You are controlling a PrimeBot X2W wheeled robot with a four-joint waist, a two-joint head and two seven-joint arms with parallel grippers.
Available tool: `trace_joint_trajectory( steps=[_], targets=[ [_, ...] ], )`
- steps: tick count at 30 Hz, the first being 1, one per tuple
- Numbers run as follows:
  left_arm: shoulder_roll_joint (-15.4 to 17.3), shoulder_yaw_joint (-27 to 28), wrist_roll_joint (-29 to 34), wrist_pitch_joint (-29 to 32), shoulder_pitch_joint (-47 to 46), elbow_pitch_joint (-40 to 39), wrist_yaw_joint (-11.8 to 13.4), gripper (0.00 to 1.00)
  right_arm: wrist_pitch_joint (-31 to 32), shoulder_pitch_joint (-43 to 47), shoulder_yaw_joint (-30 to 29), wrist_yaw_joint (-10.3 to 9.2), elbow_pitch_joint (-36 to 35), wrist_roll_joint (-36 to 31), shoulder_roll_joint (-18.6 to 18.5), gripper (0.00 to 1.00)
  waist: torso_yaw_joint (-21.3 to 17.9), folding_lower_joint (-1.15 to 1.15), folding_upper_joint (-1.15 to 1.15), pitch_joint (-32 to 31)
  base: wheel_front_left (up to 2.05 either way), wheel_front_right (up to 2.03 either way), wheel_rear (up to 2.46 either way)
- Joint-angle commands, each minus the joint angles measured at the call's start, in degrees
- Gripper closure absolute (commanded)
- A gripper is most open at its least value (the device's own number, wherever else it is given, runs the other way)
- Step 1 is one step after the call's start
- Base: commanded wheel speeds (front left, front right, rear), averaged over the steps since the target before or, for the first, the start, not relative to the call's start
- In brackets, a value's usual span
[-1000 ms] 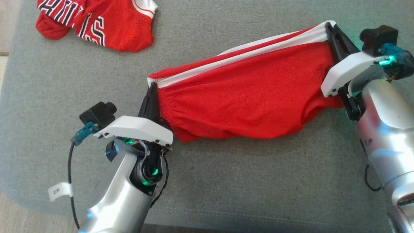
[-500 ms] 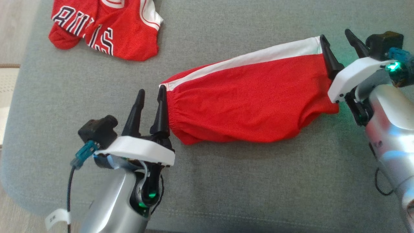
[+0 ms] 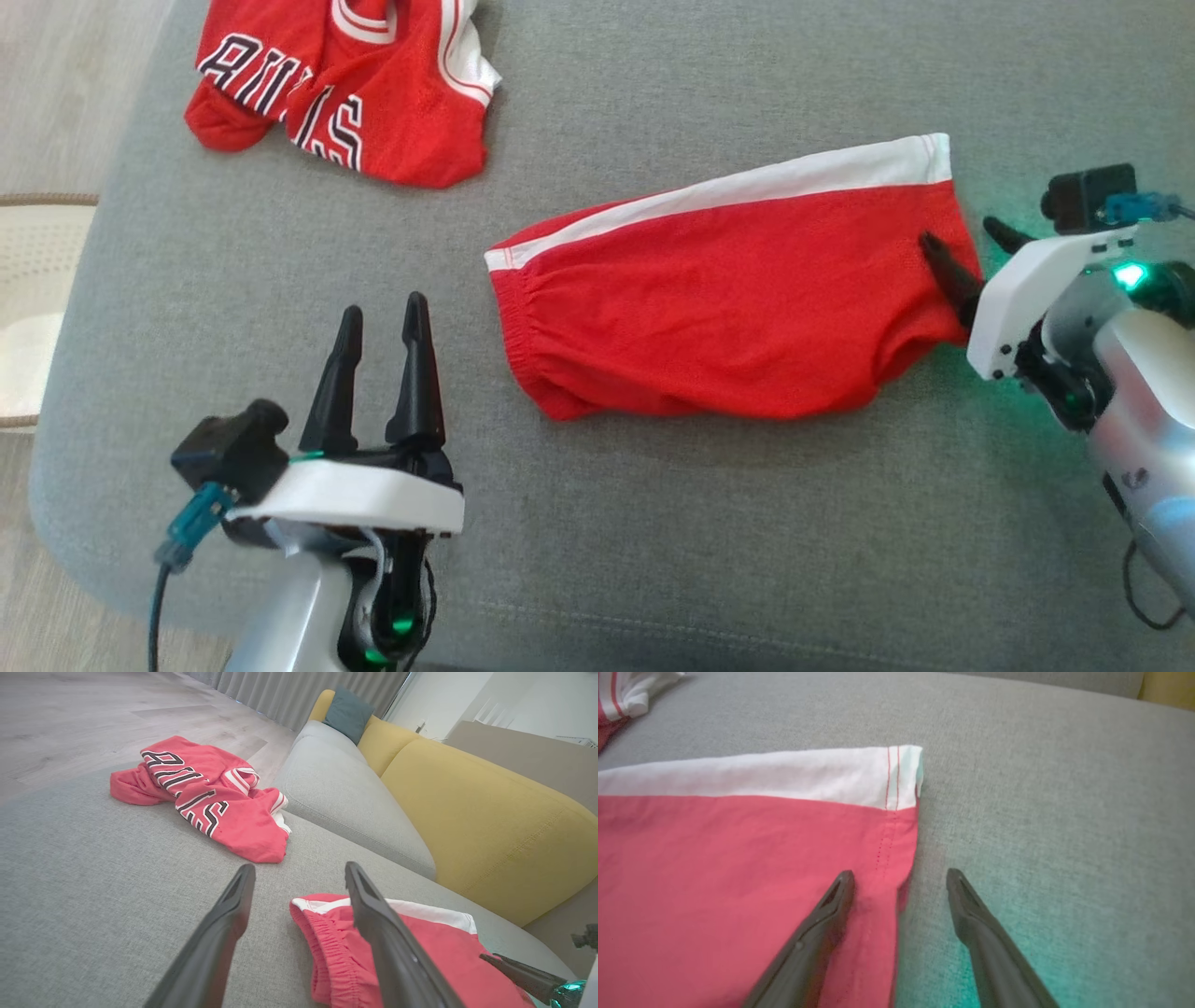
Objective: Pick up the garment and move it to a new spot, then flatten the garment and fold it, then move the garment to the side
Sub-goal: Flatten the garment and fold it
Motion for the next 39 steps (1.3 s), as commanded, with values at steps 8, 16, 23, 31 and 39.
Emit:
trace_joint_trajectory(
  steps=[8, 16, 23, 31, 39],
  targets=[
    [0.48, 2.63, 0.47, -0.7, 0.28, -3.36, 0.53, 0.0, 5.63, 1.71, 1.6, -0.05, -2.36, 4.31, -0.92, 0.13, 1.2, 0.0, 0.0, 0.32, 0.0, 0.0, 0.0],
    [0.58, 3.21, 1.11, -0.7, 0.56, -3.53, 0.66, 0.0, 6.88, 1.96, 1.96, -0.05, -2.49, 6.3, -0.61, 1.0, 0.47, 0.0, 0.0, -0.69, 0.0, 0.0, 0.0],
    [2.0, 2.55, 3.84, -0.7, 0.34, -3.44, 0.52, 0.0, 3.01, 2.42, 0.64, -0.05, -3.5, 6.53, -1.86, 1.0, -3.41, 0.0, 0.0, -2.56, 0.0, 0.0, 0.0],
    [2.66, 1.8, 4.64, -0.49, 0.21, -2.92, 0.4, 0.0, 1.65, 5.35, -1.22, -0.05, -8.01, 5.55, -6.25, 1.0, -10.51, 0.0, 0.0, -4.11, 0.0, 0.0, 0.0],
    [2.68, 0.51, 4.91, 0.13, -0.27, -2.62, 0.24, 0.0, 2.88, 8.0, -4.96, -0.05, -11.77, 4.14, -6.95, 1.0, -15.41, 0.0, 0.0, -3.73, 0.0, 0.0, 0.0]
  ],
)
